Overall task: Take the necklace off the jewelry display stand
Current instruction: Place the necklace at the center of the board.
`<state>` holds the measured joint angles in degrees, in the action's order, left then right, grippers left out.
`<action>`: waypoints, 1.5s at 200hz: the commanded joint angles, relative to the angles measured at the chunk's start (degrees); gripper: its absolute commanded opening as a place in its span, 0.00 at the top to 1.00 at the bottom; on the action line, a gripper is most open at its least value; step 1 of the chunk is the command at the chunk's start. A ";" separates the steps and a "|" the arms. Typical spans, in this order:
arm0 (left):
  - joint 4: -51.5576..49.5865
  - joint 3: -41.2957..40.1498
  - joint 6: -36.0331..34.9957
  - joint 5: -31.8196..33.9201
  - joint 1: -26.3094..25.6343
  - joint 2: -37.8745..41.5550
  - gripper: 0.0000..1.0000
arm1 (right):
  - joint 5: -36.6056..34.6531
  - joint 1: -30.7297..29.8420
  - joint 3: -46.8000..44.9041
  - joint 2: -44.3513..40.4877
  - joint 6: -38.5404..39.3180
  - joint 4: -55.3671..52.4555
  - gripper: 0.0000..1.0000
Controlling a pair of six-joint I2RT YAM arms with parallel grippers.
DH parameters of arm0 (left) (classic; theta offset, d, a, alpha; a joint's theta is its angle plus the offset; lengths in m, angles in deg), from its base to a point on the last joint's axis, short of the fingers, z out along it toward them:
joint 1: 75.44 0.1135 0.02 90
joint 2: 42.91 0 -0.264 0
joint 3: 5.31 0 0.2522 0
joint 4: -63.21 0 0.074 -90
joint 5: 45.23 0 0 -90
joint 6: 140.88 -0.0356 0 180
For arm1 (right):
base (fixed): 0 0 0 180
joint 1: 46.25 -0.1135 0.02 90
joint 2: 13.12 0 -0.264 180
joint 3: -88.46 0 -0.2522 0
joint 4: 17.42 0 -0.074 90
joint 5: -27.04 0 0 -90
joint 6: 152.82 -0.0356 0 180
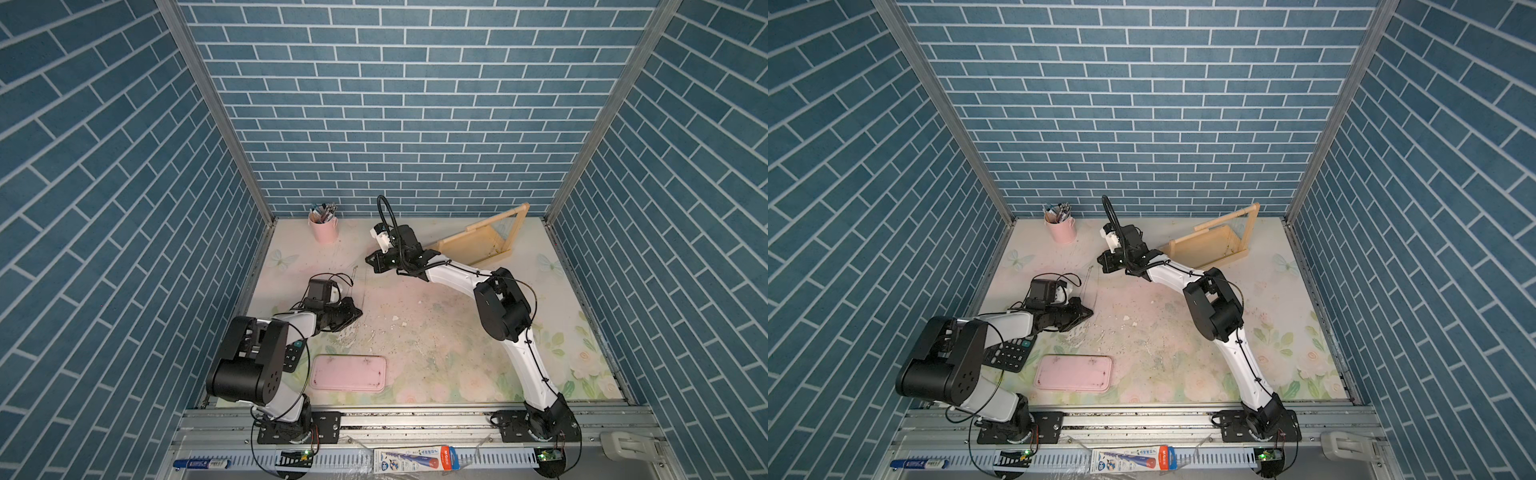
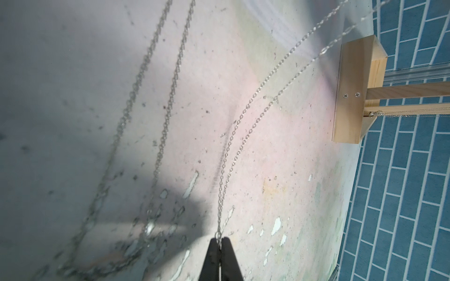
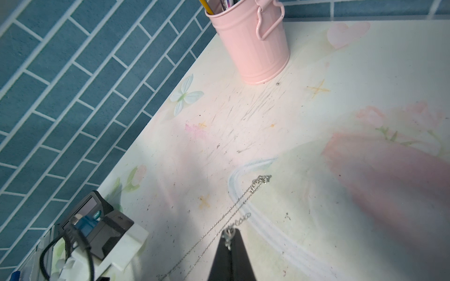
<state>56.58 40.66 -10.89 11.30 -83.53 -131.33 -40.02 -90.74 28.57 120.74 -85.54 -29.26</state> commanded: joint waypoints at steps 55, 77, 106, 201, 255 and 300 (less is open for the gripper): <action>-2.13 -0.27 -2.31 0.87 0.98 0.01 1.00 | 0.79 -0.29 0.18 0.75 -0.66 0.15 1.00; -2.80 -0.48 -2.37 1.44 1.02 -0.16 1.00 | 0.79 -0.29 0.00 0.76 -0.66 0.50 1.00; -2.76 -0.35 -2.72 1.84 0.98 -0.99 0.99 | 0.79 -0.34 -0.13 0.63 -0.75 0.47 1.00; -1.42 0.30 -2.44 1.46 0.91 -3.16 0.97 | 0.88 -0.34 1.23 1.41 -1.01 -0.17 1.00; -1.92 0.57 -2.70 1.39 1.02 -3.25 0.94 | 0.79 -0.43 0.11 0.76 -0.98 -0.04 1.00; -2.74 0.73 -3.10 1.70 0.98 -3.07 0.93 | 0.96 -0.42 -0.68 0.31 -1.17 0.21 1.00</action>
<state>56.62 40.92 -12.84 11.51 -82.84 -133.36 -39.62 -90.78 28.57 120.98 -85.54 -29.46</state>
